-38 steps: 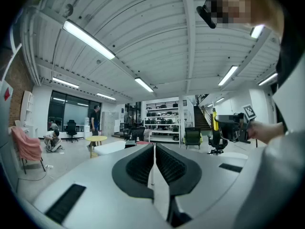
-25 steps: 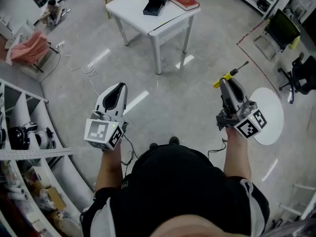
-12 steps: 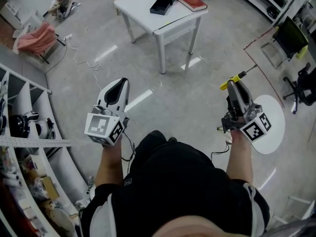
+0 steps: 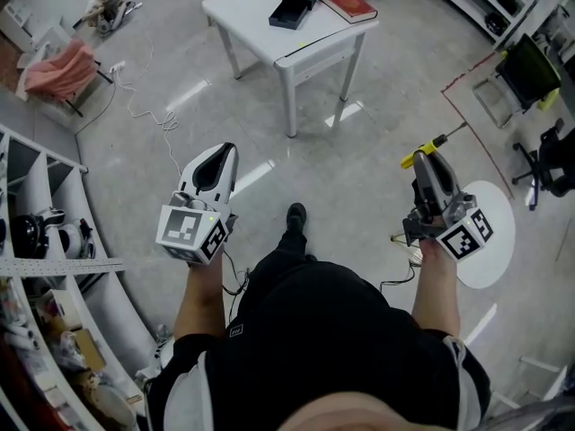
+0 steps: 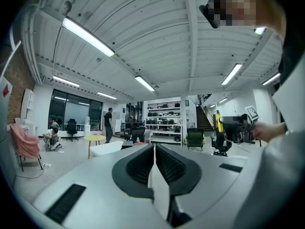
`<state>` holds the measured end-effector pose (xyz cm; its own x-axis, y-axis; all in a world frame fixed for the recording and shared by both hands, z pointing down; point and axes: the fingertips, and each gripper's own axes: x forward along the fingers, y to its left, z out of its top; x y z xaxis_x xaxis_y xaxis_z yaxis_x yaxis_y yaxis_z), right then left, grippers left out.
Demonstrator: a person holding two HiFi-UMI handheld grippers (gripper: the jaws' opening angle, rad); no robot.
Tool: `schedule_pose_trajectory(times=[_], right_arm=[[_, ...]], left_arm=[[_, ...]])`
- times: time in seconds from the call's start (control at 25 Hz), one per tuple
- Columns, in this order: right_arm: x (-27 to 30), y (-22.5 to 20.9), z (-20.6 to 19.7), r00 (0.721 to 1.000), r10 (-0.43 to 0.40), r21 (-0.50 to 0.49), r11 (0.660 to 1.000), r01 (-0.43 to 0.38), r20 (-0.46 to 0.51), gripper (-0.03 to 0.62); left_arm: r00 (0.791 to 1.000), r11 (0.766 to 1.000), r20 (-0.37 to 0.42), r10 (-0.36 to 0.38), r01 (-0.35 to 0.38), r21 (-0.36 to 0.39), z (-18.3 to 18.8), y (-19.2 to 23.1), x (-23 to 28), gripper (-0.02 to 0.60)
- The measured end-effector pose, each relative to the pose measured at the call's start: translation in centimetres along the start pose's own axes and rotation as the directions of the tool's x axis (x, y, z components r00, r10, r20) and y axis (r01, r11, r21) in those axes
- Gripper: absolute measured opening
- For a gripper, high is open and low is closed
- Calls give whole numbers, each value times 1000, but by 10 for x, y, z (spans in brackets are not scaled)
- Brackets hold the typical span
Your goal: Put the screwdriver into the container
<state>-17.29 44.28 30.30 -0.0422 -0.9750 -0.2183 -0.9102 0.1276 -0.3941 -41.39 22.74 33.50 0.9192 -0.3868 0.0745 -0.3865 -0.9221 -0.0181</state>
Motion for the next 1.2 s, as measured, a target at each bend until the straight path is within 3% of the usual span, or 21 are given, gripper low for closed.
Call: schedule_pose_trajectory(times=[0.32, 0.6, 0.92, 1.04, 1.2], right_arm=[[45, -57, 3, 998, -55, 2, 998, 55, -10, 81], [117, -109, 2, 997, -78, 7, 997, 78, -27, 81], [211, -125, 8, 997, -60, -31, 998, 58, -56, 81], [236, -129, 15, 997, -54, -49, 997, 51, -52, 81], [258, -140, 20, 997, -45, -55, 998, 42, -61, 81]], left_arm=[[1000, 1000, -6, -26, 26, -5, -2, 40, 78, 26], [997, 997, -17, -73, 72, -29, -9, 84, 158, 26], [996, 996, 11, -87, 87, -25, -1, 148, 214, 26], [995, 996, 20, -94, 94, 4, 5, 163, 231, 26], [996, 996, 31, -88, 89, -9, 4, 175, 246, 26]])
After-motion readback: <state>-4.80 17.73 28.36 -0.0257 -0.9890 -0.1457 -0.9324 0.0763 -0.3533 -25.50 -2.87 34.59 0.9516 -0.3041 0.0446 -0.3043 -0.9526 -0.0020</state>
